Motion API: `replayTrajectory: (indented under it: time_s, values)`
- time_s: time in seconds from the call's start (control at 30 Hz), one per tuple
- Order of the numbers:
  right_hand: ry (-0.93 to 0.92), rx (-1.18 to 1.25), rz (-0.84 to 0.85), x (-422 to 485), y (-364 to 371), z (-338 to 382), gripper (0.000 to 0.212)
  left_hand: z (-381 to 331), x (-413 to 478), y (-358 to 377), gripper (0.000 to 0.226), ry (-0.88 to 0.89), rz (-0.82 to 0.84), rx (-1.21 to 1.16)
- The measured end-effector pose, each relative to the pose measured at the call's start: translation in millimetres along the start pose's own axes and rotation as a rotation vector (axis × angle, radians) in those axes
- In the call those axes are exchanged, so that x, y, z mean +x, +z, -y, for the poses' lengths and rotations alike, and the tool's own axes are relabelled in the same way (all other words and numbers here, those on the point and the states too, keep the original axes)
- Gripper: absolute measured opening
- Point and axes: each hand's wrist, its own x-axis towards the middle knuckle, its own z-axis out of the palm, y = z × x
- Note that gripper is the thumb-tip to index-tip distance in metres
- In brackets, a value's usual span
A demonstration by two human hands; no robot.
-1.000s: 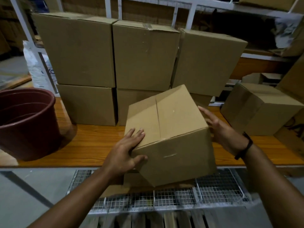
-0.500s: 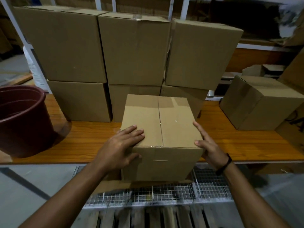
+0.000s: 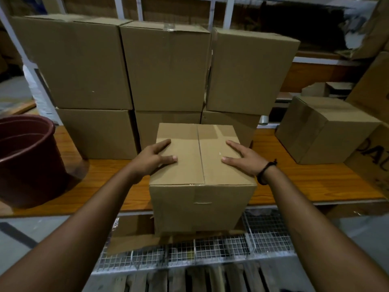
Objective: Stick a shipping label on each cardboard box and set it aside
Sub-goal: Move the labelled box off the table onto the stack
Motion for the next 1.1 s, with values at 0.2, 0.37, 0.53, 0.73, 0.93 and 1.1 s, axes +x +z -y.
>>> replayTrajectory:
  time_s: [0.2,0.37,0.53,0.73,0.93,1.1]
  values:
    - [-0.008,0.069,-0.132,-38,-10,-23,0.076,-7,6,23,0.081,0.072,0.056,0.044]
    - [0.073,0.104,-0.284,-95,-48,-54,0.075,-33,19,78,0.084,0.194,0.14,0.06]
    - [0.166,0.045,-0.414,-144,-101,-90,0.063,-62,33,157,0.082,0.26,0.207,0.09]
    - [0.274,-0.119,-0.476,-180,-179,-146,0.053,-101,60,271,0.082,0.278,0.259,0.109]
    - [0.348,-0.252,-0.505,-166,-270,-204,0.044,-132,88,374,0.081,0.247,0.232,0.038]
    - [0.406,-0.274,-0.483,-141,-326,-245,0.042,-153,114,433,0.072,0.249,0.198,0.071]
